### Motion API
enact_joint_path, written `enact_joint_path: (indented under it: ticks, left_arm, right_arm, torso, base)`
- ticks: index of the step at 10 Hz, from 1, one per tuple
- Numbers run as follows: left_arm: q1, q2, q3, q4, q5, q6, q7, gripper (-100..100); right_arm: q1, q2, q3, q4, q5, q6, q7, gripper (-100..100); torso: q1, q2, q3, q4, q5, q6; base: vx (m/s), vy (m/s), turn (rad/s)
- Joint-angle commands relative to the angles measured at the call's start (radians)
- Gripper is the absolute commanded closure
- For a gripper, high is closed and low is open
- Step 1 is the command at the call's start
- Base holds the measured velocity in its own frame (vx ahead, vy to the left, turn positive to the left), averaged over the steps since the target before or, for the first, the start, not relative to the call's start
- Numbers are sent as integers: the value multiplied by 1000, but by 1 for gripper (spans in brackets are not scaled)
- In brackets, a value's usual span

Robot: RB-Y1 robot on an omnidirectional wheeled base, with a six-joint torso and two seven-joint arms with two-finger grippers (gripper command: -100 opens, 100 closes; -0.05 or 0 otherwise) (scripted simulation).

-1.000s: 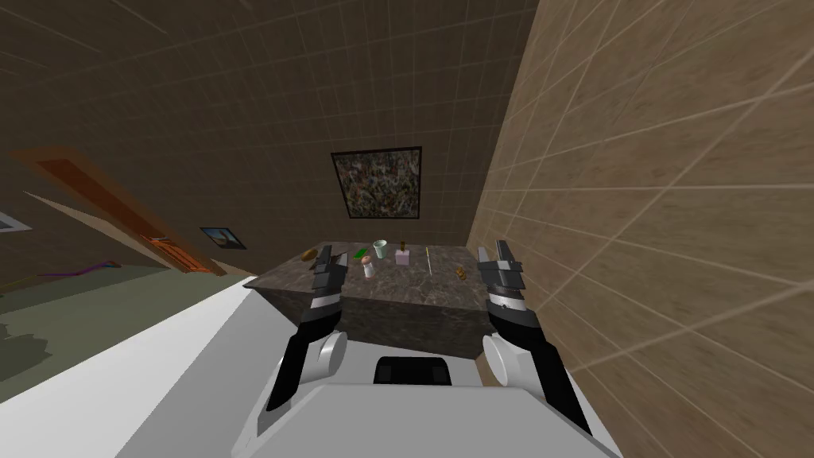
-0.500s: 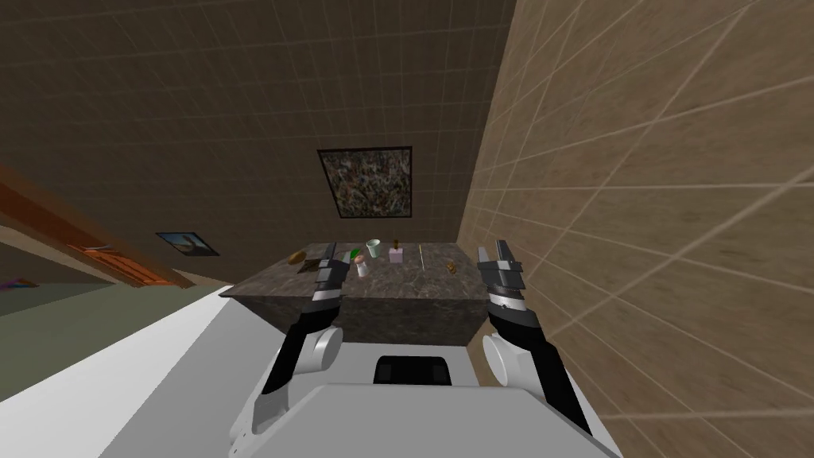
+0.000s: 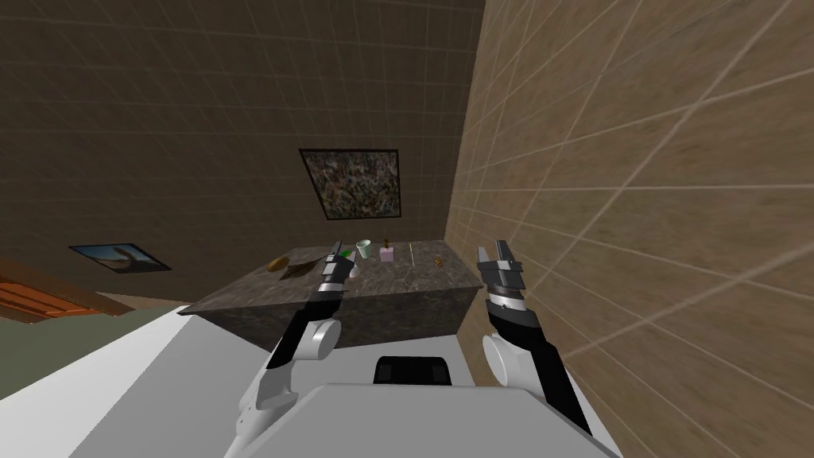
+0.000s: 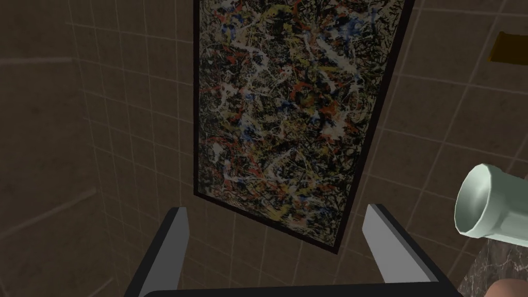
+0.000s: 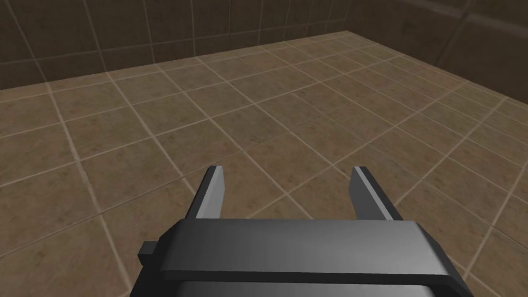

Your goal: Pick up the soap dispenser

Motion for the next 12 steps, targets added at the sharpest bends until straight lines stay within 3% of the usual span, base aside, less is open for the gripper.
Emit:
enact_joint_path:
  ticks: [1, 2, 3, 4, 5, 6, 7, 8, 9, 10, 11, 12]
  left_arm:
    - [-25, 38, 6, 14, 50, 50, 20, -100]
    - [-48, 73, 10, 31, 81, 78, 38, -100]
    - [-48, 73, 10, 31, 109, 95, 38, -100]
    - [-72, 109, 13, 49, 141, 133, 58, -100]
    - [-72, 109, 13, 49, 163, 141, 58, -100]
    - [-95, 149, 14, 70, 197, 181, 79, -100]
    - [-95, 149, 14, 70, 220, 190, 79, -100]
    - [-118, 190, 15, 92, 253, 233, 102, -100]
    - [-118, 190, 15, 92, 279, 240, 102, -100]
    - [-140, 234, 14, 116, 311, 277, 126, -100]
    - [-140, 234, 14, 116, 339, 292, 126, -100]
    - [-161, 276, 12, 142, 370, 332, 151, -100]
  right_arm:
    - [0, 0, 0, 0, 0, 0, 0, 0]
    - [0, 0, 0, 0, 0, 0, 0, 0]
    - [0, 0, 0, 0, 0, 0, 0, 0]
    - [0, 0, 0, 0, 0, 0, 0, 0]
    - [0, 0, 0, 0, 0, 0, 0, 0]
    - [0, 0, 0, 0, 0, 0, 0, 0]
    - [0, 0, 0, 0, 0, 0, 0, 0]
    - [0, 0, 0, 0, 0, 0, 0, 0]
    - [0, 0, 0, 0, 0, 0, 0, 0]
    - [0, 0, 0, 0, 0, 0, 0, 0]
    - [0, 0, 0, 0, 0, 0, 0, 0]
    - [0, 0, 0, 0, 0, 0, 0, 0]
  torso:
    - [0, 0, 0, 0, 0, 0]
    - [0, 0, 0, 0, 0, 1]
    - [0, 1, 0, 0, 0, 1]
    - [0, 1, 1, 0, 0, 0]
    - [-1, 1, 0, 0, 0, 1]
    - [0, 0, 0, 0, 0, 0]
    - [-1, 0, 0, 0, 0, 1]
    - [0, 0, 0, 0, 0, 0]
    - [0, 0, 0, 0, 0, 0]
    - [0, -1, 0, 0, 0, 0]
    - [0, -1, -1, 0, 0, 1]
    - [0, -1, 0, 0, 0, -1]
  base:
    - [-37, -26, -240]
    - [-64, -29, -391]
    - [-57, -22, -135]
    - [-48, -34, -240]
    - [-33, -25, -153]
    - [-43, -36, -278]
    - [-34, -24, -165]
    - [-29, -33, -275]
    - [-21, -26, -192]
    - [-24, -36, -381]
    - [-20, -23, -129]
    - [-21, -38, -317]
